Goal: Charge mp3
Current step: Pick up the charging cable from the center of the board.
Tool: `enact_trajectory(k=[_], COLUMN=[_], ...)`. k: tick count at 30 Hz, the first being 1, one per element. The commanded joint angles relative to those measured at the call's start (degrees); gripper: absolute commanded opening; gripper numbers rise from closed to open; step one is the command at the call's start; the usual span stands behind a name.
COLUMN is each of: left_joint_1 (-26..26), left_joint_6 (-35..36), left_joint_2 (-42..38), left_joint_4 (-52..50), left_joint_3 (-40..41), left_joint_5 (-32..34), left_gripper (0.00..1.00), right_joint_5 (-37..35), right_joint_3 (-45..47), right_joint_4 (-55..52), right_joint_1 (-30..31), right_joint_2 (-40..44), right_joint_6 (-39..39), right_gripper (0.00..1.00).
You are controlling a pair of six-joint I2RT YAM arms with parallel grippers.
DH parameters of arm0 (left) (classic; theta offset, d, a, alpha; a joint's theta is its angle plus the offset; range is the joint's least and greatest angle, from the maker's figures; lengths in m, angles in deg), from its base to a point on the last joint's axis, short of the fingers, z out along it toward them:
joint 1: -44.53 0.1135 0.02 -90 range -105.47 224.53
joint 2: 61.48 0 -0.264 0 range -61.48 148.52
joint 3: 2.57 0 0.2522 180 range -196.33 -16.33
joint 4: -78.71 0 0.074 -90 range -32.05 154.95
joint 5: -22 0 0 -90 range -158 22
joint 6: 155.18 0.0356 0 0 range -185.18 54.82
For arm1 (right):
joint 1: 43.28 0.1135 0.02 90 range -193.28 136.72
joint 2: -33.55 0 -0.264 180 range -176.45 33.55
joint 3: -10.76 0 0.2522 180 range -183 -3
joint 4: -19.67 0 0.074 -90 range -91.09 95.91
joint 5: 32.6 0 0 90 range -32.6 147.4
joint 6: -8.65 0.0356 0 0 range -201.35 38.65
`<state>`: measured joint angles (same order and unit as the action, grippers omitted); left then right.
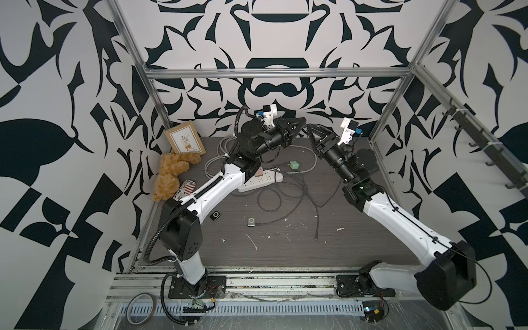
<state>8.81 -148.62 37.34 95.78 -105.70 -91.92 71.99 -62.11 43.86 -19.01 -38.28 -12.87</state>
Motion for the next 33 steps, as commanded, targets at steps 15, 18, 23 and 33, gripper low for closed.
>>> enact_trajectory(k=[15, 18, 23, 33], left_joint_1=[6.72, 6.78, 6.8, 6.73], left_joint_6=[6.91, 7.4, 8.02, 8.97], left_joint_2=[0.27, 0.6, 0.91, 0.4], left_joint_4=[-7.52, -8.15, -8.73, -9.12], left_joint_3=[-4.61, -5.35, -6.14, -4.64], left_joint_5=[-24.04, -24.73, -25.54, -24.85], left_gripper=[0.0, 0.0, 0.0, 0.0], right_joint_5=[21.52, 21.8, 21.74, 22.19], right_joint_3=[-7.72, -8.77, -9.71, -11.99], right_joint_4=[-3.85, -5.45, -4.71, -3.71], right_joint_1=[-6.61, -5.96, -5.04, -4.17], right_joint_2=[-3.66, -4.14, -5.55, -8.28], right_joint_6=[18.02, 16.71, 16.46, 17.12], right_gripper=[0.44, 0.44, 0.42, 0.33])
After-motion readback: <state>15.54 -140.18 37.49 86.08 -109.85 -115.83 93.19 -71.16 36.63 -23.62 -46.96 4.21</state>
